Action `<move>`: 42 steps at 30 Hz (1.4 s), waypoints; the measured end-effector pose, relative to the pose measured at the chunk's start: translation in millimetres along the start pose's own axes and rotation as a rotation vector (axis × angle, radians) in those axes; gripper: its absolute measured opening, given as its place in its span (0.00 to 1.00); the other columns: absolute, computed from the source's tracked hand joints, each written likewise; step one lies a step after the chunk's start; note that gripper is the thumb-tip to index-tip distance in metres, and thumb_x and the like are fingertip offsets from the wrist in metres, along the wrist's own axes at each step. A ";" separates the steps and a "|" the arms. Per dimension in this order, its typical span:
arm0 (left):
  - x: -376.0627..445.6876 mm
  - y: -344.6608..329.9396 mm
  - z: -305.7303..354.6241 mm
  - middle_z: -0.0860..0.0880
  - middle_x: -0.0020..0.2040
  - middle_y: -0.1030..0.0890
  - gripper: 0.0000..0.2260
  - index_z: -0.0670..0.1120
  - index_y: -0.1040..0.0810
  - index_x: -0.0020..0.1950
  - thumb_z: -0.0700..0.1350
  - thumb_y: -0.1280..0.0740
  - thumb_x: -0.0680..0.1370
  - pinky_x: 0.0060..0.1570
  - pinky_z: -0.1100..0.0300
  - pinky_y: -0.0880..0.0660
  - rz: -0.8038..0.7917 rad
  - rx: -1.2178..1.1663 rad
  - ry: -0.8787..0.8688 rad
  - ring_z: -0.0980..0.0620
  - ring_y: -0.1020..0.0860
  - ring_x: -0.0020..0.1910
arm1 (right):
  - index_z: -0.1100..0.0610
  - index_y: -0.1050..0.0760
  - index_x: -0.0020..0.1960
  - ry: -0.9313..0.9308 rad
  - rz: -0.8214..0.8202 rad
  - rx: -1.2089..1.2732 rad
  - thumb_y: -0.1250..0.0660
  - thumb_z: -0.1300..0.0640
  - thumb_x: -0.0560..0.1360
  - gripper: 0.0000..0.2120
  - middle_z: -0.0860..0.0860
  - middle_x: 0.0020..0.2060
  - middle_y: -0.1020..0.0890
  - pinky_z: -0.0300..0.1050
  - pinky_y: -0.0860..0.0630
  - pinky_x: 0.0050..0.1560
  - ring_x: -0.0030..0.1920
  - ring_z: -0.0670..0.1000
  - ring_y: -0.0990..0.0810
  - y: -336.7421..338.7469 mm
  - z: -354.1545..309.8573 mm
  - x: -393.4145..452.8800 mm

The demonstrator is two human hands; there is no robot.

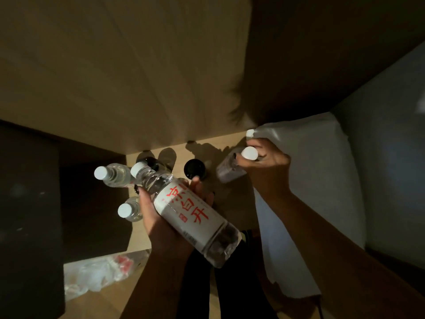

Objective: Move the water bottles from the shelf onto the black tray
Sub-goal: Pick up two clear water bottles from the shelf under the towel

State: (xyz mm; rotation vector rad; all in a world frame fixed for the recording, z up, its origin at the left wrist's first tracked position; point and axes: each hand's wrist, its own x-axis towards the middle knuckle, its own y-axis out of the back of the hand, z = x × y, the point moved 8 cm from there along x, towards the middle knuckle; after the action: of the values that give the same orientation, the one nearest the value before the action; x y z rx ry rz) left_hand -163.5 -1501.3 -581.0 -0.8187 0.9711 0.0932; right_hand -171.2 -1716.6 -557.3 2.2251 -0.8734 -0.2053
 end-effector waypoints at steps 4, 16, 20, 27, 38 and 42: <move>-21.9 -27.6 11.4 0.49 0.42 0.15 0.22 0.48 0.21 0.48 0.65 0.39 0.73 0.53 0.53 0.25 0.098 -0.023 -0.121 0.49 0.19 0.49 | 0.54 0.21 0.53 -0.212 -0.108 0.190 0.23 0.54 0.65 0.18 0.45 0.44 0.15 0.45 0.19 0.47 0.44 0.43 0.17 42.2 -35.1 14.0; -78.2 -116.1 24.0 0.50 0.38 0.21 0.27 0.50 0.19 0.43 0.70 0.30 0.55 0.49 0.55 0.28 -0.200 -0.046 -0.007 0.52 0.21 0.37 | 0.49 0.22 0.49 0.057 -0.176 0.623 0.25 0.69 0.65 0.20 0.45 0.42 0.14 0.35 0.21 0.44 0.46 0.42 0.15 194.8 -195.2 51.5; -102.4 -157.2 37.7 0.50 0.37 0.19 0.23 0.51 0.21 0.45 0.70 0.39 0.69 0.46 0.58 0.25 -0.140 -0.148 -0.081 0.53 0.20 0.36 | 0.48 0.22 0.51 0.275 -0.268 0.591 0.27 0.66 0.68 0.18 0.47 0.50 0.16 0.37 0.21 0.51 0.53 0.44 0.17 233.1 -259.8 58.8; -128.5 -226.2 41.1 0.52 0.39 0.20 0.25 0.51 0.22 0.44 0.71 0.36 0.66 0.41 0.60 0.22 -0.316 -0.174 0.024 0.54 0.20 0.36 | 0.54 0.23 0.52 0.555 -0.211 0.714 0.31 0.69 0.71 0.14 0.50 0.52 0.19 0.40 0.24 0.55 0.57 0.51 0.19 292.4 -325.7 57.7; -219.9 -321.8 44.5 0.48 0.30 0.20 0.28 0.45 0.22 0.30 0.69 0.41 0.71 0.28 0.55 0.21 -0.565 -0.067 0.050 0.49 0.20 0.25 | 0.48 0.34 0.62 0.463 0.444 0.963 0.29 0.51 0.70 0.24 0.55 0.57 0.22 0.45 0.22 0.54 0.57 0.54 0.19 344.2 -311.1 44.0; -233.3 -333.9 40.7 0.50 0.29 0.22 0.25 0.47 0.21 0.32 0.68 0.39 0.71 0.29 0.61 0.23 -0.588 -0.044 0.034 0.53 0.22 0.24 | 0.56 0.36 0.67 0.247 0.289 1.089 0.21 0.45 0.60 0.42 0.60 0.62 0.23 0.64 0.22 0.56 0.60 0.63 0.21 322.6 -285.1 46.6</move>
State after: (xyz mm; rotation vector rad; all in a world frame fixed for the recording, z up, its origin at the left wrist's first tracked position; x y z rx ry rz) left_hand -132.6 -1645.3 -199.1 -1.1191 0.7290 -0.4085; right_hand -197.0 -1746.7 -126.1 2.9163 -1.3387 0.8619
